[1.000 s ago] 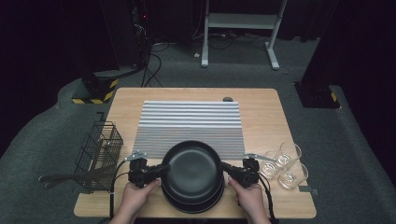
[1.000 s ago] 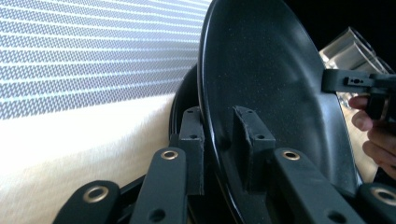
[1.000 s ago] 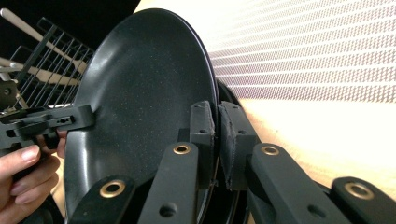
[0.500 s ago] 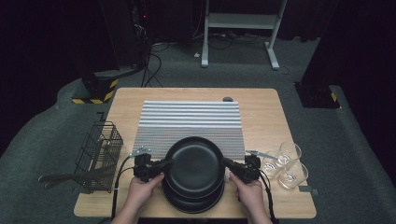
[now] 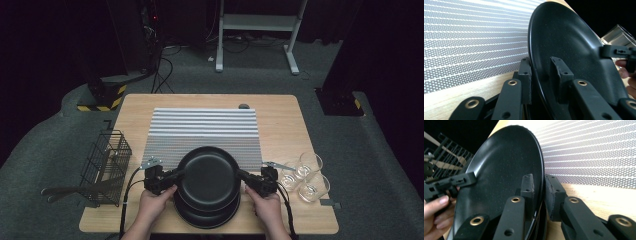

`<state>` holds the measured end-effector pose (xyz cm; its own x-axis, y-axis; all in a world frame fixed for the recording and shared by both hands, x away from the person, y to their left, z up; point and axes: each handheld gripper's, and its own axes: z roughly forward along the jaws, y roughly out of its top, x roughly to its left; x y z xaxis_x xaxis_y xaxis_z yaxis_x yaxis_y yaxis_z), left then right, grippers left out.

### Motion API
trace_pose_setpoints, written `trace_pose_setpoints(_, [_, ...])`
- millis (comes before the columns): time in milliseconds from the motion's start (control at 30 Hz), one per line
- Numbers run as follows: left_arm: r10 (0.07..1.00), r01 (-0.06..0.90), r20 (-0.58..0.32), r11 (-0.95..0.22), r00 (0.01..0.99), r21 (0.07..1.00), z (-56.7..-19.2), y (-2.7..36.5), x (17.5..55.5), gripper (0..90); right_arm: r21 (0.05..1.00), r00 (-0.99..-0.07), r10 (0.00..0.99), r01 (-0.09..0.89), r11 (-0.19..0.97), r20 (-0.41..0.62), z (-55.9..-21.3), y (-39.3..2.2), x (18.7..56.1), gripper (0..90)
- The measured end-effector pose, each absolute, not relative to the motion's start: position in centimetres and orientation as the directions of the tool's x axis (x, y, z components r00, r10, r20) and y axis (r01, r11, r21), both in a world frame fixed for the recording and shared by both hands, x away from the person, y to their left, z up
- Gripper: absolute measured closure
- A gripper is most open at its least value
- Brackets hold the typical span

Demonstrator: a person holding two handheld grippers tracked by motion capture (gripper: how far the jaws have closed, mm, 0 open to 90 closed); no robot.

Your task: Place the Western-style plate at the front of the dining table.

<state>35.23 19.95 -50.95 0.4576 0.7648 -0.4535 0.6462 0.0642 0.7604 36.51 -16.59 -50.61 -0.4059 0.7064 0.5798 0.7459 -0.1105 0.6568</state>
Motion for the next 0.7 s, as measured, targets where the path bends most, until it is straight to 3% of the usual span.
trace_pose_setpoints(500, [0.763,0.657,-0.466,0.073,0.448,0.75,-51.5,20.1,35.1,69.9,0.688,-0.446,0.733,0.725,-0.039,0.513,-51.0,-15.1,36.0,74.2])
trace_pose_setpoints(700, [0.772,0.657,-0.436,0.032,0.462,0.753,-51.1,19.9,34.7,58.0,0.693,-0.447,0.741,0.72,-0.035,0.501,-50.9,-15.0,36.0,74.0])
